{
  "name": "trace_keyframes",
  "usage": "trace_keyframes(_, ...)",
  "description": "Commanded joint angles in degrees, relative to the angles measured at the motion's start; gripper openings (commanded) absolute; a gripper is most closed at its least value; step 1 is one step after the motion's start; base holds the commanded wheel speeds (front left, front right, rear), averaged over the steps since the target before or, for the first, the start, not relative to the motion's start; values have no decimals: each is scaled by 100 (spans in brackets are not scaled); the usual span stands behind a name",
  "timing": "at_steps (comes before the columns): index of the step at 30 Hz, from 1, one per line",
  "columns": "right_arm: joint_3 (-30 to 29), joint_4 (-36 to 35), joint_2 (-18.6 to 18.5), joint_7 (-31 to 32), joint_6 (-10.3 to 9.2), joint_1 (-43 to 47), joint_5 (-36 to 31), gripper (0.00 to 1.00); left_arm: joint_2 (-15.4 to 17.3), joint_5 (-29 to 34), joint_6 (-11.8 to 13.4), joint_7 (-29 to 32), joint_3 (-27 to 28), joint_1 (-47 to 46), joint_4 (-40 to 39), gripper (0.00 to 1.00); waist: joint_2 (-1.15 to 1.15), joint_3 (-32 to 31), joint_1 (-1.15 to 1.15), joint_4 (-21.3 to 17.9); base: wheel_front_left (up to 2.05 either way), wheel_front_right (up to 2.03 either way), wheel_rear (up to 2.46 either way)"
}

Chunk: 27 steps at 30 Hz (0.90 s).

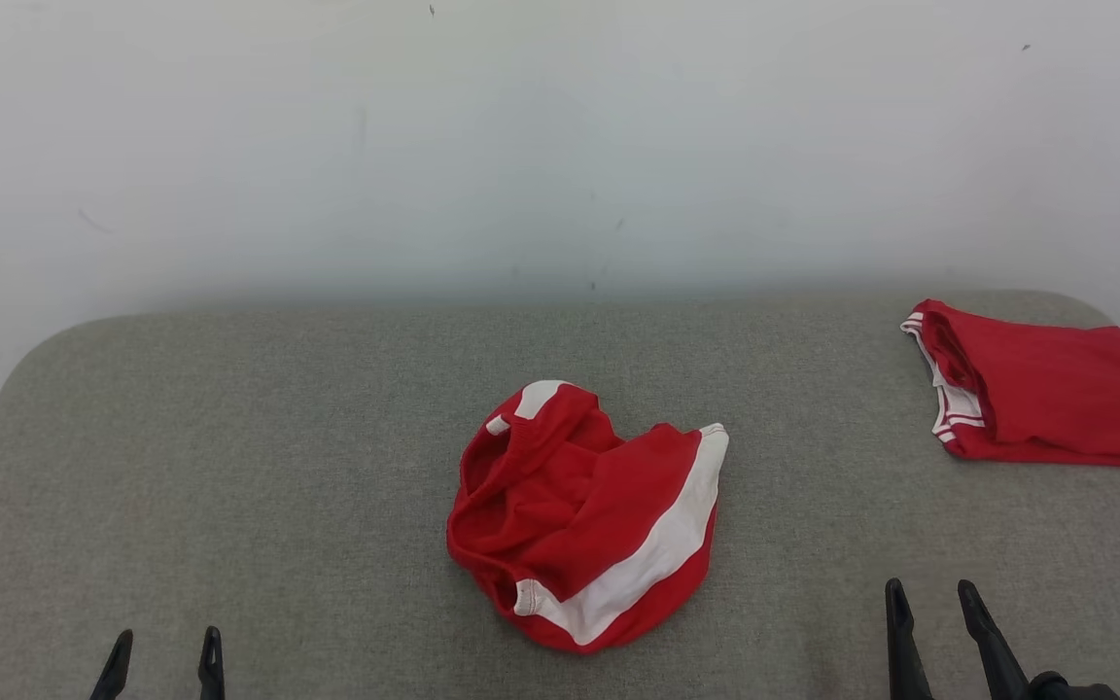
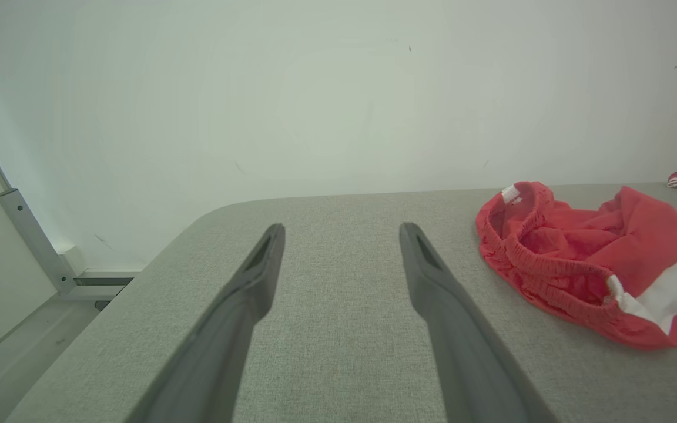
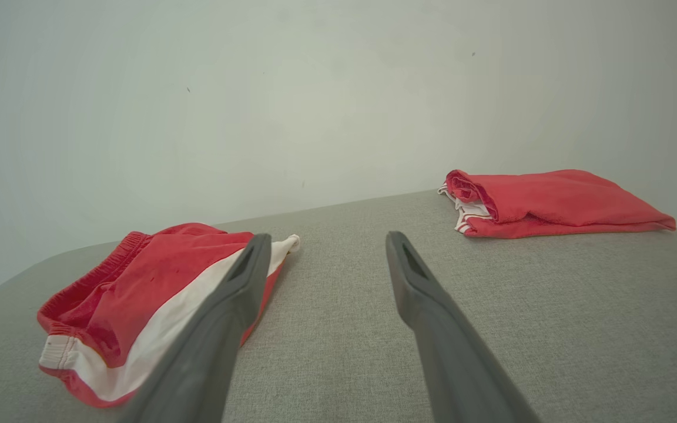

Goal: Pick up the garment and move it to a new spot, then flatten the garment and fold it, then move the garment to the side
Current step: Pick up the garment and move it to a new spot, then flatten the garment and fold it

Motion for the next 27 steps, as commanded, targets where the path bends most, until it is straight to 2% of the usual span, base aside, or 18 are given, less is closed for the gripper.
trace_keyframes(1, 29, 18, -18, -26, -16, 63, -21, 100, -37, 64, -49, -16, 30, -47, 32, 100, 0, 2, 0, 4, 0, 0, 0)
trace_keyframes(27, 51, 68, -60, -26, -16, 30, -1, 100, -230, 303, -254, -16, 235, -79, 148, 100, 0, 21, 0, -14, 0, 0, 0)
